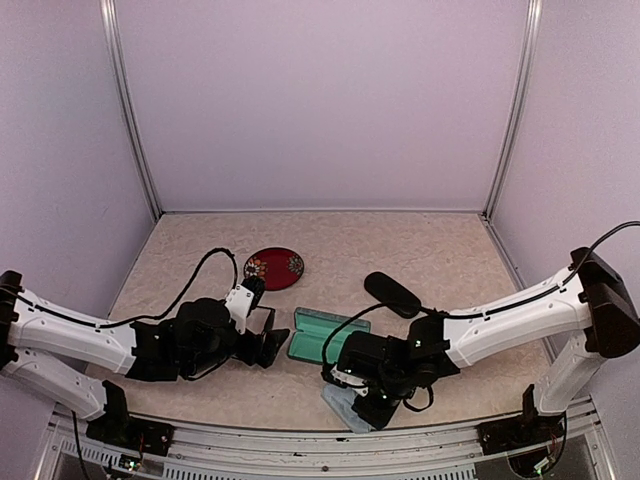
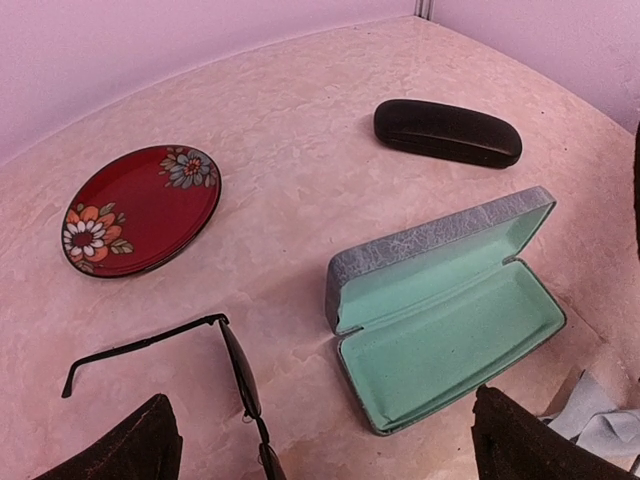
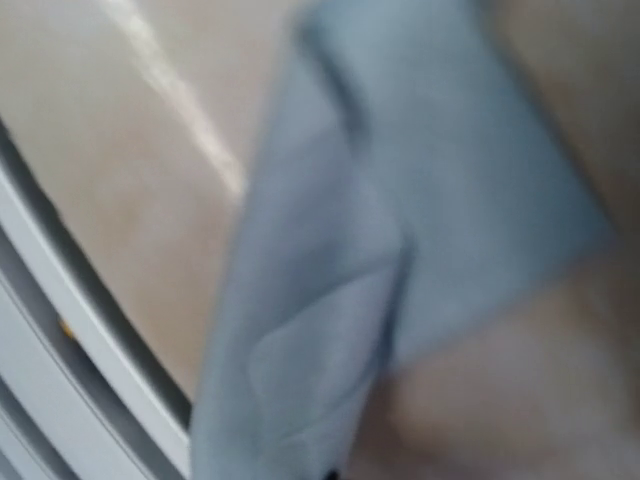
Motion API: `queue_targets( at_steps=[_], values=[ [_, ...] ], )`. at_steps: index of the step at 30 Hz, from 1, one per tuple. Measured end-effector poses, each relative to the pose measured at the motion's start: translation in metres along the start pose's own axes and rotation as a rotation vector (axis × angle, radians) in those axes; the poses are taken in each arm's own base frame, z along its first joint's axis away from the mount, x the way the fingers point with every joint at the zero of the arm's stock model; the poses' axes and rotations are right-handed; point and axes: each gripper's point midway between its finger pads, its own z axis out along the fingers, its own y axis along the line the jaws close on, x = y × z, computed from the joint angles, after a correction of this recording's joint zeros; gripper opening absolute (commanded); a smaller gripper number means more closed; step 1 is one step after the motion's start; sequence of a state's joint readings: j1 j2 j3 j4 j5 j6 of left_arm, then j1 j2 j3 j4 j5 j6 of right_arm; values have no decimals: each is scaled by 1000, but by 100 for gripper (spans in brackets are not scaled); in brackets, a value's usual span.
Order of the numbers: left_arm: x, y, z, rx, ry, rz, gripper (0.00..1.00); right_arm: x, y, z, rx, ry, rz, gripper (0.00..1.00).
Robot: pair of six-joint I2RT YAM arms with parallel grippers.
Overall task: Organize the sunglasses
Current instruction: Move the glasses cleaning cloth to the center of the board.
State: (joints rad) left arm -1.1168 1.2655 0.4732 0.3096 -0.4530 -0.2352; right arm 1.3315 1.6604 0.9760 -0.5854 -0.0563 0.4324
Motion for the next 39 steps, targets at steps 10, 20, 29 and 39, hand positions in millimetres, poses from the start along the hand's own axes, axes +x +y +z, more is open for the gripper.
queue_targets(
  at_steps=[10, 20, 29, 39],
  values=[
    [16, -7, 7, 22, 47, 25, 99, 14, -19, -36, 52, -46, 91, 0],
    [18, -12, 10, 31, 54, 34, 99, 34, -47, -40, 142, 3, 162, 0],
    [20, -18, 13, 39, 65, 51, 99, 51, -69, -28, 193, 67, 232, 20],
    [29, -32, 17, 65, 89, 79, 99, 45, -57, -36, 107, -1, 235, 33]
  ],
)
